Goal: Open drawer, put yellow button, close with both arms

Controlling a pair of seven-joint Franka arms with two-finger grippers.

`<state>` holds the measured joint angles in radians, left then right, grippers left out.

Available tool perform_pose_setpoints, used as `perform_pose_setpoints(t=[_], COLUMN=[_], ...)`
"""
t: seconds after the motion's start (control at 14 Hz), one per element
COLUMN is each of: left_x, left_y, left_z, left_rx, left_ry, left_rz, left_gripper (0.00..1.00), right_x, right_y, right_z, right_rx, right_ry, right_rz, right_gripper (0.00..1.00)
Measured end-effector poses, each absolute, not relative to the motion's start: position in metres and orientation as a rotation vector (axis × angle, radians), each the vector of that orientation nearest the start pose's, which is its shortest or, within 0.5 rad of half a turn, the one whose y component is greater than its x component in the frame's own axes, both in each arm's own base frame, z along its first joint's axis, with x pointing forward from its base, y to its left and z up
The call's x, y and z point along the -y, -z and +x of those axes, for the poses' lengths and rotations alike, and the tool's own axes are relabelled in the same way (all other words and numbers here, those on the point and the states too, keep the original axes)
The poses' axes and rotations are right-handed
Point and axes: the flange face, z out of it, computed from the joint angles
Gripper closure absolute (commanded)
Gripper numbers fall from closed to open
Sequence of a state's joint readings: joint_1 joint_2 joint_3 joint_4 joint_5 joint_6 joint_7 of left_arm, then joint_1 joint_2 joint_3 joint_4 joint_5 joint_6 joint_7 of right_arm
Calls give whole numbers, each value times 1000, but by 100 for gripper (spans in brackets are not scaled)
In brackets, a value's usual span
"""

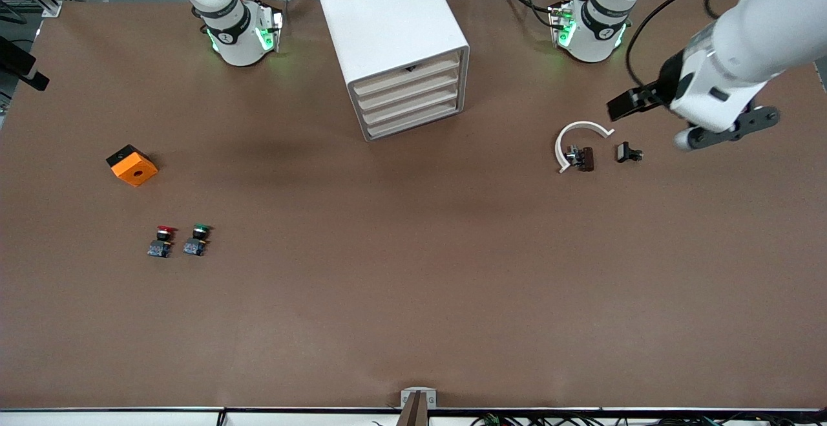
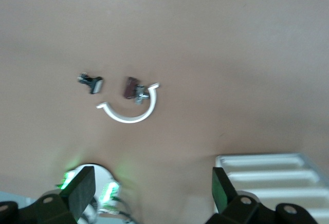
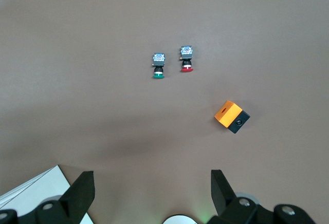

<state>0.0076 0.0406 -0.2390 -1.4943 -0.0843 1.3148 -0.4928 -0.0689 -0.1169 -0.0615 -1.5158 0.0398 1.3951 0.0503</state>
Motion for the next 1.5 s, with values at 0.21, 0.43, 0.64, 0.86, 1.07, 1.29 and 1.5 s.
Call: perform_pose_setpoints(t=[0.21,0.43,0.64,0.86,1.07,1.29,1.5], left_x=[85,31,10,4,4,6,6], left_y=[-617,-611,-595,-589,-595,-607,-616], left_z=[492,464,443,452,476,500,513], left_rx=[249,133,105,124,123,114,110], left_ry=[-391,-331,-175,-27,35,53,15], left_rz=[-3123,-3159,-3178,-3181,-3183,-3185,-3186], left_gripper=[0,0,0,0,0,0,0], right_x=[74,72,69,68,70,71,68], right_y=[-694,-693,-692,-692,-692,-692,-692], right_z=[489,489,488,488,488,488,489], right_rx=[-304,-298,-289,-256,-121,-34,-18], right_ry=[-39,-52,-63,-63,-59,-56,-56], right_rz=[-3079,-3078,-3079,-3082,-3101,-3118,-3119], right_gripper=[0,0,0,0,0,0,0])
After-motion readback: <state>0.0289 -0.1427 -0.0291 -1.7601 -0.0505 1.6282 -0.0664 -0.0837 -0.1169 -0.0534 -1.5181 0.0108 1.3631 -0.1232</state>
